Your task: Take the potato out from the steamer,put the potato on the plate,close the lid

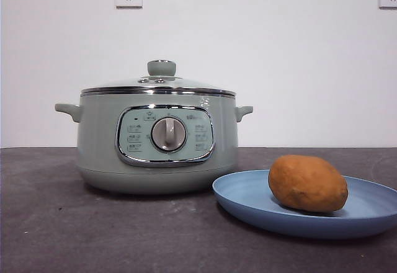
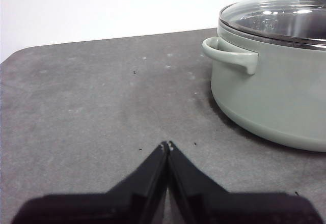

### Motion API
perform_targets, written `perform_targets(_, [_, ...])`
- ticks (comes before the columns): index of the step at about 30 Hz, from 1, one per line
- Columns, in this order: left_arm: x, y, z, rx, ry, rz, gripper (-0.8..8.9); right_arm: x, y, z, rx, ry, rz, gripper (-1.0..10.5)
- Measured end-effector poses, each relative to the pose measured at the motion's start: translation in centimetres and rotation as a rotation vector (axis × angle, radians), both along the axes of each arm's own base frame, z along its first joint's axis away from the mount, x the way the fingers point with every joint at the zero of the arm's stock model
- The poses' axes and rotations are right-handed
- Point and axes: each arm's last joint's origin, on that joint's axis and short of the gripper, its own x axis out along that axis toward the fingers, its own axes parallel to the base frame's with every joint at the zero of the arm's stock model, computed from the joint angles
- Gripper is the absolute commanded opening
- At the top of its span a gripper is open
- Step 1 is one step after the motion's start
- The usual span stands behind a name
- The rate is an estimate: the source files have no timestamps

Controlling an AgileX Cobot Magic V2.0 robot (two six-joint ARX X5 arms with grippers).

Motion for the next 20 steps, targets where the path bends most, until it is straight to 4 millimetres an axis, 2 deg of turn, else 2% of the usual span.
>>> perform_targets(4, [0.0,0.0,0.0,0.000,0.000,0.000,-0.04,-0.3,-0.2,-3.4,0.023,0.026,-0.055,0.0])
perform_targets(8, [0.0,0.0,0.0,0.000,0.000,0.000,-0.04,-0.5,-0.2,-5.5,0.045,0.025,-0.059,0.0])
perform_targets(12, [0.0,0.0,0.0,0.000,0.000,0.000,-0.04,-0.5,-0.2,-6.6,0.057,0.035,-0.059,0.0])
perform_targets(20, [0.0,0.0,0.0,0.000,0.000,0.000,-0.04,-0.6,-0.2,-7.6,0.076,0.096,-0.062,0.0])
